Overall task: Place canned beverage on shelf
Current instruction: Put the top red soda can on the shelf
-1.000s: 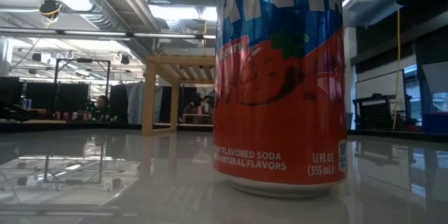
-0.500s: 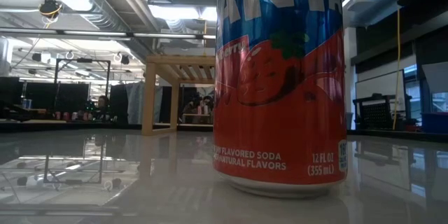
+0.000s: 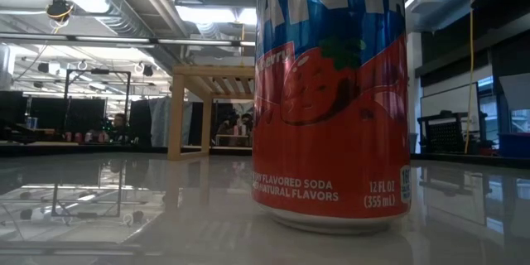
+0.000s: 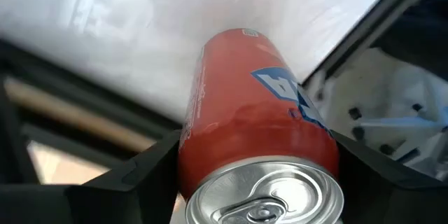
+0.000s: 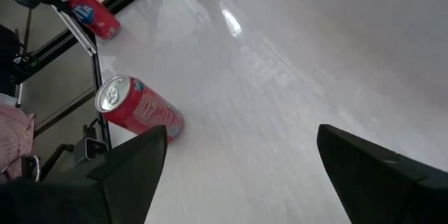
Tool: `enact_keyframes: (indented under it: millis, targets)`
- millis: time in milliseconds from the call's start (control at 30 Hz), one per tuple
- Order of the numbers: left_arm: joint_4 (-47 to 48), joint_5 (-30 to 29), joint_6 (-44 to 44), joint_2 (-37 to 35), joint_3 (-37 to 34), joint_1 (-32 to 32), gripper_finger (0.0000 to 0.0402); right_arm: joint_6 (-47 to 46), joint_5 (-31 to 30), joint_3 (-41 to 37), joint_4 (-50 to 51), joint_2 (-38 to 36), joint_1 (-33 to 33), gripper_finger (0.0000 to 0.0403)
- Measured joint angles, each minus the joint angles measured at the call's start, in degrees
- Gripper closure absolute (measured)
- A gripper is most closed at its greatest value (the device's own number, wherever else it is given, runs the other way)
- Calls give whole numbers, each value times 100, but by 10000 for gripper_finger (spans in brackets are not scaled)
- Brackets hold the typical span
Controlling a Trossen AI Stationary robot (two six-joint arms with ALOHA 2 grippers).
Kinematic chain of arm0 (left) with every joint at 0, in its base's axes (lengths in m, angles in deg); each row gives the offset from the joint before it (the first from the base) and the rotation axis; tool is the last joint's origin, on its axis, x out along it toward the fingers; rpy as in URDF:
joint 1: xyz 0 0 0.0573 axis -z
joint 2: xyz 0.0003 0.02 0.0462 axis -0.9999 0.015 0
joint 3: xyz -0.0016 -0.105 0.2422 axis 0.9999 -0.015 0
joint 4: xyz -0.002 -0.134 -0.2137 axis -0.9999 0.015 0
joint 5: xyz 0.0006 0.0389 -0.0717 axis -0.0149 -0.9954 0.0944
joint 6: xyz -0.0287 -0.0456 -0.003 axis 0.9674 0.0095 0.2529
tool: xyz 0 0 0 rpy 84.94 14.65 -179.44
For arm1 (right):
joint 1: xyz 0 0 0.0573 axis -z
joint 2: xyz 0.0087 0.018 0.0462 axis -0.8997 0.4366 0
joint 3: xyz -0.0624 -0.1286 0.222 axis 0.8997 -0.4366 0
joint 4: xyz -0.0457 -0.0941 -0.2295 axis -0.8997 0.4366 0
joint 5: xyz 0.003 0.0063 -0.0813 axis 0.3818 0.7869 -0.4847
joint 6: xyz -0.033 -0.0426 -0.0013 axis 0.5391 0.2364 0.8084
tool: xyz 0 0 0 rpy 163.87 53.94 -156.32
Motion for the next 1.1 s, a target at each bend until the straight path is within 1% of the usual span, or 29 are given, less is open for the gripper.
enact_keyframes:
  millis: [133, 233, 300, 367, 467, 600, 733, 833, 1033, 1100]
  targets:
    - [266, -32, -547, 8, 235, -358, 127, 0, 26, 0, 10, 0, -1, 42]
    - [599, -108, -1284, 8, 618, -778, 127, 2, 26, 0, 12, 0, 1, 42]
    - [747, -352, -1963, 8, 933, -1158, 127, 2, 26, 0, 12, 0, -1, 42]
    - [806, -717, -2700, 7, 1284, -1579, 127, 4, -2, 0, 12, 0, -1, 42]
    - [1007, -1178, -3715, 3, 1761, -2297, 127, 6, -176, 0, 10, 0, -1, 42]
    - [1238, -1483, -4881, 3, 2204, -3194, 127, 9, -238, 0, 9, 0, 1, 42]
    - [1294, -1507, -5806, 9, 2356, -3899, 127, -35, -240, 0, -36, 0, -1, 42]
    - [1401, -1406, -6456, 203, 2563, -4267, 127, -42, -240, 0, -94, 4, 0, 42]
    - [2432, -1262, -7387, 1134, 3479, -4801, 127, -48, -300, 0, -138, 4, 0, 42]
    - [2667, -1196, -7670, 1414, 3635, -4936, 127, -52, -393, 0, -145, 4, 0, 42]
